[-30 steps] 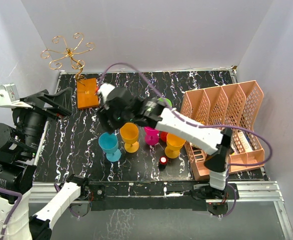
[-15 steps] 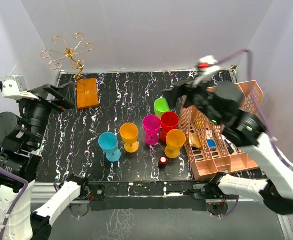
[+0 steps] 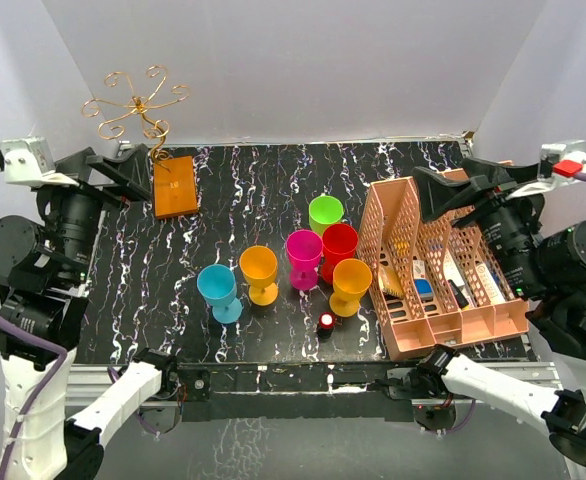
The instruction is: Take the wine glass off the wine glass rack
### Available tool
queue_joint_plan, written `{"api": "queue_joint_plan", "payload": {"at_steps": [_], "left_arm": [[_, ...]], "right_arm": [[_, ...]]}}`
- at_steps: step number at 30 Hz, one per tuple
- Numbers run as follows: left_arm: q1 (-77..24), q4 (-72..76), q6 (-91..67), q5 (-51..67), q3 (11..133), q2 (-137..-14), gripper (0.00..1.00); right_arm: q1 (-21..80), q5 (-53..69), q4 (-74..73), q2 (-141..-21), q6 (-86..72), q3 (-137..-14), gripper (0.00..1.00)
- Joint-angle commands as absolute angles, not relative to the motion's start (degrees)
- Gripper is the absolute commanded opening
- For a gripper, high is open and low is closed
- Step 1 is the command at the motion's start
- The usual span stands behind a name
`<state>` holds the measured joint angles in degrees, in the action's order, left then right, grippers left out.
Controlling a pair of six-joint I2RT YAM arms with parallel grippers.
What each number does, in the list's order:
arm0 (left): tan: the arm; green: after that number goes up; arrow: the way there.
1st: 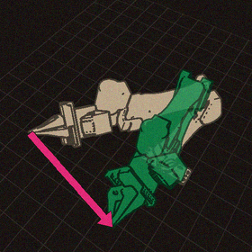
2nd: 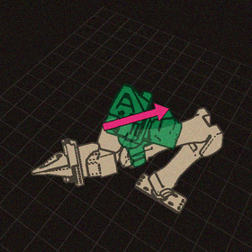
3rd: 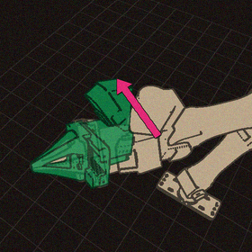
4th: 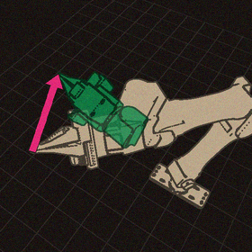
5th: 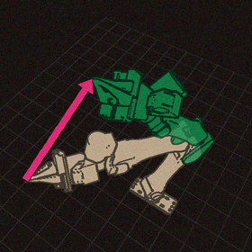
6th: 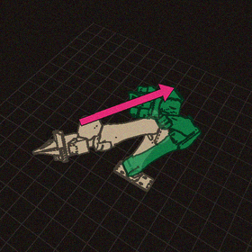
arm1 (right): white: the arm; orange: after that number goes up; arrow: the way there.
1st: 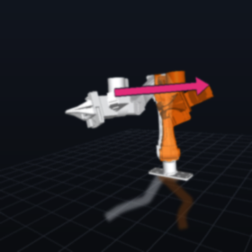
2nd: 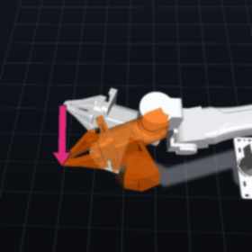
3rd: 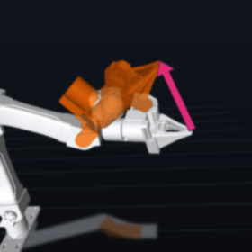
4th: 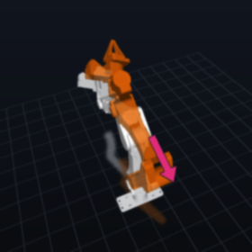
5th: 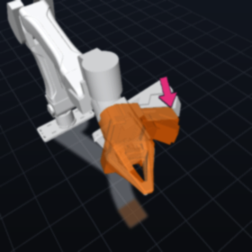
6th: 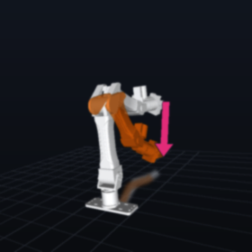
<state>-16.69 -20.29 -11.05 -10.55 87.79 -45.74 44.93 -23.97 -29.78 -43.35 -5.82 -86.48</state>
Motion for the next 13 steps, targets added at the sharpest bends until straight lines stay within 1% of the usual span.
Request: {"api": "queue_joint_plan", "payload": {"at_steps": [1,5,10,13], "left_arm": [[-17.0,-14.6,-9.5,-11.9,85.4,-46.8,0.97],[-17.0,-13.6,-10.7,-12.5,84.8,-47.7,0.97],[-17.0,-15.4,-11.6,-12.1,87.0,-50.6,0.97],[-17.0,-15.8,-11.7,-12.2,87.5,-51.1,0.97]], "right_arm": [[45.0,-27.2,-31.8,-46.7,-3.7,-90.6,0.99],[45.0,-28.3,-32.8,-50.2,-1.7,-95.3,0.99],[45.0,-28.6,-31.2,-51.7,0.2,-95.1,0.99],[45.0,-29.4,-32.5,-52.8,-0.1,-97.6,0.99]]}}
